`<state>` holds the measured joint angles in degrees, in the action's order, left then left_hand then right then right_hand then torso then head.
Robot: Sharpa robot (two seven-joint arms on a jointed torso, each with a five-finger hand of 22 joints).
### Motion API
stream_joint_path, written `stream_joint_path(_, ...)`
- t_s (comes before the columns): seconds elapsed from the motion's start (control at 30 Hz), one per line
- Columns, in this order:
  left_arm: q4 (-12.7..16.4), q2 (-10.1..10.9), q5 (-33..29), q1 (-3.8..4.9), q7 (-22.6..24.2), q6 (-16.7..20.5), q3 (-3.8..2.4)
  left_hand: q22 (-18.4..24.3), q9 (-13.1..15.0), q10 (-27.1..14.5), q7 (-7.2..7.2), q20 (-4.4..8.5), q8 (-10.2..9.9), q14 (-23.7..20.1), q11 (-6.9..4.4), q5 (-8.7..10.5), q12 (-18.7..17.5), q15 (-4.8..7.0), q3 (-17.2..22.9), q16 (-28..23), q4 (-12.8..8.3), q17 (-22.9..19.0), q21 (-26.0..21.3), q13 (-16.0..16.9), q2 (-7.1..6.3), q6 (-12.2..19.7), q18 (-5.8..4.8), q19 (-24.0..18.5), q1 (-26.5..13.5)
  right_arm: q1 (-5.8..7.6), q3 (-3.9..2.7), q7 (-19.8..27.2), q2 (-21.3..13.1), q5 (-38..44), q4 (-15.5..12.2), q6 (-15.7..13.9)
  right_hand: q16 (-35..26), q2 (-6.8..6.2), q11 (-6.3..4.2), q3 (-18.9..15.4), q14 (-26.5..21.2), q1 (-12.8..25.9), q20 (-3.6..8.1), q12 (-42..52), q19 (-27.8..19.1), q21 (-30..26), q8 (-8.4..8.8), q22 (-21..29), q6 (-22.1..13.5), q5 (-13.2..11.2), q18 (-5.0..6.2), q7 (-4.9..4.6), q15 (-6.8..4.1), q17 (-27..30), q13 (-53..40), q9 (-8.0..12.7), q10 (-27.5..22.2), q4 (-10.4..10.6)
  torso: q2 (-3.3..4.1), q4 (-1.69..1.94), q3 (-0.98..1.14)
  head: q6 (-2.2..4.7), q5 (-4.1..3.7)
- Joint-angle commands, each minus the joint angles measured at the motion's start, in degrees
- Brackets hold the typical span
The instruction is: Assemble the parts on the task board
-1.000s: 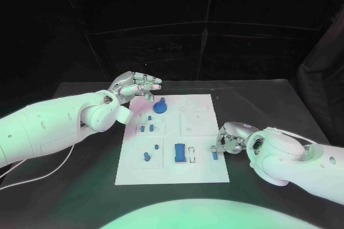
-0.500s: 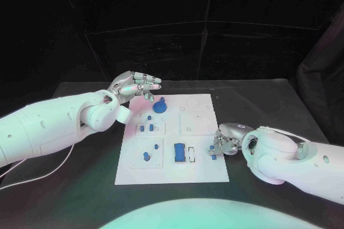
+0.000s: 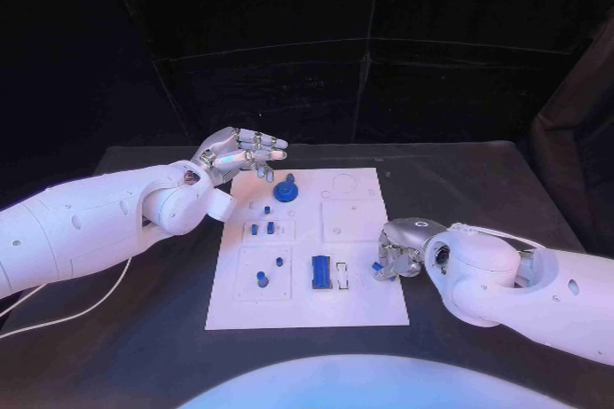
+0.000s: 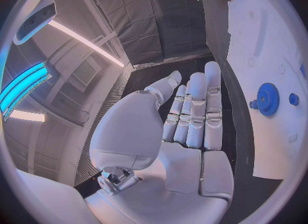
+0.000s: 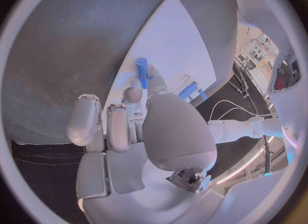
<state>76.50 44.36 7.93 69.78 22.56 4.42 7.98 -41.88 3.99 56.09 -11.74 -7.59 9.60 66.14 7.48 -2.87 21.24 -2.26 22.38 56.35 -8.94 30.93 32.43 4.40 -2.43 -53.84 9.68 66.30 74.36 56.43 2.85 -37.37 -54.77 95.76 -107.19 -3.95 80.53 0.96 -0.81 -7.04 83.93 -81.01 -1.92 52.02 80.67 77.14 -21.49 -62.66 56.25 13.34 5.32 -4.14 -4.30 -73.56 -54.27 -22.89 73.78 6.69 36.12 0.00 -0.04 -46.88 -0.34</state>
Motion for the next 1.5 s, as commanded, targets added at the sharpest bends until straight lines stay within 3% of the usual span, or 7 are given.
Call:
stream_joint_path(0.03, 0.1, 0.1, -0.3, 0.09, 0.1, -0.6, -0.05, 0.1, 0.0, -0.3, -0.06, -0.01, 0.3, -0.4, -0.08, 0.10, 0.3, 0.09, -0.1, -0.3, -0.1, 0.0, -0.1, -0.1, 0.15, 0.4, 0.72, -0.5, 0.3, -0.55, 0.49, -1.2, -0.2, 1.3, 0.4, 0.7, -0.1, 2.11, -0.09, 2.7, 3.1, -1.7, 0.34, -0.1, 0.2, 0.4, -0.01, -0.4, 0.0, 4.4, -0.52, 0.37, -0.38, -0.4, -0.1, 0.8, -0.3, 0.1, -0.01, -0.13, 0.07, 0.03, 0.06)
stream_joint_path(0.2, 0.1, 0.1, -0.3, 0.09, 0.1, -0.9, -0.05, 0.1, 0.0, -0.3, -0.06, -0.01, 0.3, -0.4, -0.08, 0.10, 0.3, 0.09, -0.1, -0.3, -0.1, 0.0, -0.1, -0.1, 0.15, 0.4, 0.72, -0.5, 0.3, -0.56, 0.48, 0.4, -1.0, -5.0, -0.9, -7.2, 0.3, 1.87, -0.18, 6.6, 3.3, -1.2, 0.50, 0.1, 0.5, 0.7, 0.85, -1.0, 0.2, 6.7, -0.61, 0.43, -0.48, -1.2, -0.5, 1.2, 0.1, 0.7, -0.01, -0.06, 0.01, 0.12, -0.07)
stream_joint_path(0.37, 0.0, 0.0, -0.3, 0.09, 0.1, -1.1, -0.04, 0.1, 0.0, -0.4, -0.09, -0.03, 0.3, -0.5, -0.05, 0.10, 0.4, 0.06, -0.2, -0.3, -0.1, -0.1, -0.1, -0.1, 0.12, 0.5, 0.71, -0.6, 0.3, -0.55, 0.46, 2.8, -1.8, -13.2, -2.1, -12.4, 0.5, -1.35, -0.23, 14.2, 3.3, 1.7, 0.48, 0.2, 0.5, 0.8, 2.03, -1.3, 1.1, 8.5, -0.67, 0.46, -0.48, -1.6, -0.8, 1.7, 0.7, 2.3, -0.05, 0.06, -0.04, 0.16, -0.16)
stream_joint_path(0.67, 0.1, 0.0, -0.3, 0.09, 0.0, -1.6, -0.04, 0.1, 0.0, -0.4, -0.09, -0.03, 0.3, -0.5, -0.05, 0.10, 0.4, 0.06, -0.2, -0.3, -0.1, -0.1, -0.1, -0.1, 0.12, 0.5, 0.71, -0.6, 0.3, -0.52, 0.45, 4.4, -1.8, -22.7, -3.1, -14.4, 0.5, -5.71, 0.19, 23.4, 3.3, 6.5, 0.36, 0.2, 0.3, 0.7, 2.88, -1.1, 1.4, 8.1, -0.59, 0.17, -0.32, -1.7, -1.1, 1.4, 1.0, 2.9, 0.10, 0.02, -0.01, 0.28, -0.05)
stream_joint_path(0.93, 0.2, 0.0, -0.3, 0.10, 0.0, -1.8, -0.04, 0.1, 0.0, -0.4, -0.09, -0.03, 0.3, -0.5, -0.05, 0.10, 0.4, 0.06, -0.2, -0.3, -0.1, -0.1, -0.1, -0.1, 0.12, 0.5, 0.71, -0.6, 0.3, -0.52, 0.45, 3.4, -0.4, -25.8, -2.6, -14.4, 0.6, -6.92, 0.18, 24.8, 3.4, 9.0, 0.33, 0.8, 0.4, 0.8, 2.79, -1.4, 1.8, 7.9, -0.61, 0.16, -0.24, -2.0, -1.6, 1.1, 1.5, 3.3, 0.04, 0.06, -0.05, 0.04, 0.08)
stream_joint_path(1.07, 0.2, 0.0, -0.3, 0.10, -0.1, -1.9, -0.04, 0.1, -0.1, -0.4, -0.09, -0.04, 0.3, -0.5, -0.04, 0.09, 0.4, 0.04, -0.3, -0.3, -0.1, -0.1, -0.2, -0.1, 0.07, 0.5, 0.71, -0.6, 0.3, -0.52, 0.45, 2.7, 0.4, -26.8, -2.2, -15.1, 0.8, -7.49, 0.08, 24.3, 3.5, 11.7, 0.32, 1.5, 0.6, 0.9, 2.46, -1.5, 2.6, 9.9, -0.63, 0.34, -0.30, -2.2, -2.1, 0.8, 2.2, 4.2, 0.04, 0.01, -0.01, 0.00, 0.15)
stream_joint_path(1.5, 0.3, -0.1, -0.3, 0.11, -0.3, -2.2, -0.04, 0.1, -0.1, -0.4, -0.09, -0.04, 0.3, -0.5, -0.04, 0.09, 0.4, 0.04, -0.3, -0.3, -0.1, -0.1, -0.2, -0.1, 0.07, 0.5, 0.71, -0.6, 0.3, -0.51, 0.44, 1.2, 2.9, -27.7, -0.9, -14.8, 1.4, -7.10, -0.41, 22.5, 3.7, 14.8, 0.62, 3.2, 1.0, 1.4, 1.69, -2.4, 4.1, 11.5, -0.77, 0.98, -0.71, -3.2, -3.7, 0.0, 3.6, 5.0, 0.06, 0.05, -0.03, -0.07, 0.29)
